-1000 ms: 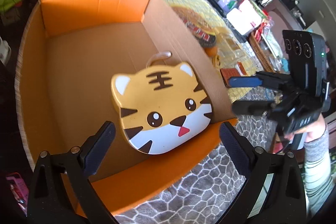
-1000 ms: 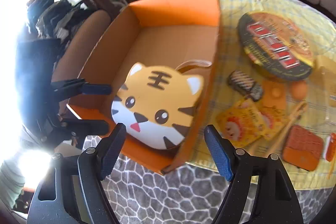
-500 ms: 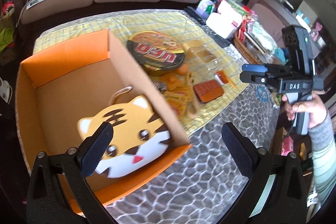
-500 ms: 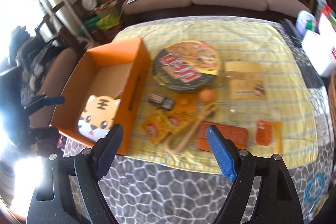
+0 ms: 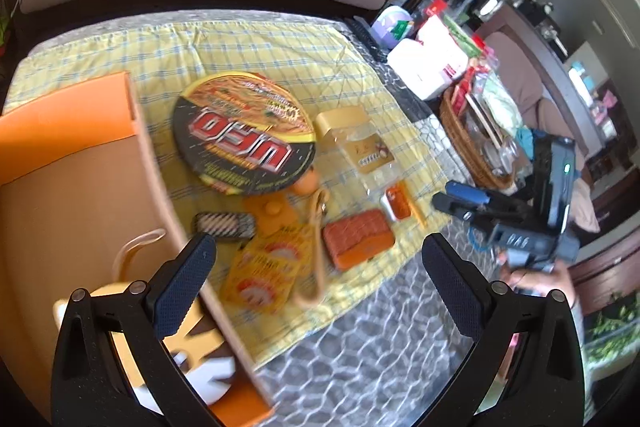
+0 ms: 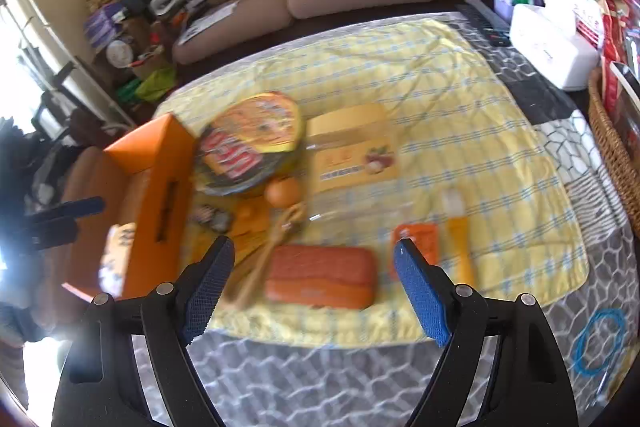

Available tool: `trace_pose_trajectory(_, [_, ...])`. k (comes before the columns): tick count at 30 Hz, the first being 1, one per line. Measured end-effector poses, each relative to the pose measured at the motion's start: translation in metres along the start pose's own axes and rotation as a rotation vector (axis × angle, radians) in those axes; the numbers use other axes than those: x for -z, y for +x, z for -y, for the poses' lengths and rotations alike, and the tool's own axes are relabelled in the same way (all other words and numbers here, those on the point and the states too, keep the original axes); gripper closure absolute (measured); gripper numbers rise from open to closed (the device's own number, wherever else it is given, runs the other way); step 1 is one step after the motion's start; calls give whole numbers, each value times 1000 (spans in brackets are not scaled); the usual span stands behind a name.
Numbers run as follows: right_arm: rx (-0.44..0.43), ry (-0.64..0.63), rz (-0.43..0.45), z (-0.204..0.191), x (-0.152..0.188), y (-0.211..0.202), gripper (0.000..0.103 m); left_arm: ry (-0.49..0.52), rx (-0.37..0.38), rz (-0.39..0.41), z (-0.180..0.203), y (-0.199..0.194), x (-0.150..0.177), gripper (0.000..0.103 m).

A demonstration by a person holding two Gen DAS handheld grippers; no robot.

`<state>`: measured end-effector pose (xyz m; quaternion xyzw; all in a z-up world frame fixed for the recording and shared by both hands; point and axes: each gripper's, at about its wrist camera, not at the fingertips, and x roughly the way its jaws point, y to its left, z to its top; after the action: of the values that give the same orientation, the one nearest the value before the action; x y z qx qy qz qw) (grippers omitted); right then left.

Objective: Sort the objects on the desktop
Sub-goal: 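Move the right tool back over the table toward the nut jar, then grasp the clear nut jar with the right tool, then carry the nut jar into the orange box beside the tiger tin and release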

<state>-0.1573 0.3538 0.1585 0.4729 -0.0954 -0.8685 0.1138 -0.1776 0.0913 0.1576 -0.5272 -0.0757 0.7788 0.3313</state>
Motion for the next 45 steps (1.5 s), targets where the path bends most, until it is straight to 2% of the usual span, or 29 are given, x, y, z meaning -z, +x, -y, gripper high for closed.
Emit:
trace_pose_trajectory(2, [44, -12, 4, 8, -5, 12, 14, -27, 7, -6, 2, 17, -10, 0])
trace_pose_trajectory(7, [134, -92, 8, 14, -17, 46, 10, -49, 19, -16, 7, 53, -25, 0])
trace_pose_trajectory(18, [173, -144, -45, 14, -22, 113, 9, -130, 74, -66, 9, 114, -25, 0])
trace_pose_trajectory(20, [158, -143, -48, 17, -19, 118, 11, -135, 87, -70, 9, 118, -24, 0])
trace_pose_trajectory(25, [131, -89, 3, 27, -20, 108, 13, -178, 150, -65, 13, 128, -18, 0])
trace_pose_trajectory(29, [-19, 80, 34, 48, -21, 86, 13, -322, 317, -43, 14, 141, -7, 0])
trace_pose_trajectory(34, [-64, 90, 83, 41, -11, 48, 13, -431, 445, -45, 18, 154, -1, 0])
trace_pose_trajectory(36, [-70, 60, 101, 32, -5, 31, 13, -433, 494, -27, 24, 146, 0, 1])
trace_pose_trajectory(37, [-68, 34, 105, 26, -2, 24, 13, -413, 494, -9, 26, 138, -1, 6])
trace_pose_trajectory(38, [-60, -5, 108, 15, 2, 15, 13, -387, 488, 10, 29, 127, -2, 19])
trace_pose_trajectory(39, [-58, -23, 109, 10, 4, 11, 13, -360, 462, 20, 30, 116, -3, 24])
trace_pose_trajectory(40, [-60, -45, 110, 1, 7, 5, 13, -344, 443, 20, 30, 110, -4, 36])
trace_pose_trajectory(45, [-120, -78, 137, -46, 7, -22, 13, -305, 403, 67, 11, 45, 2, 39])
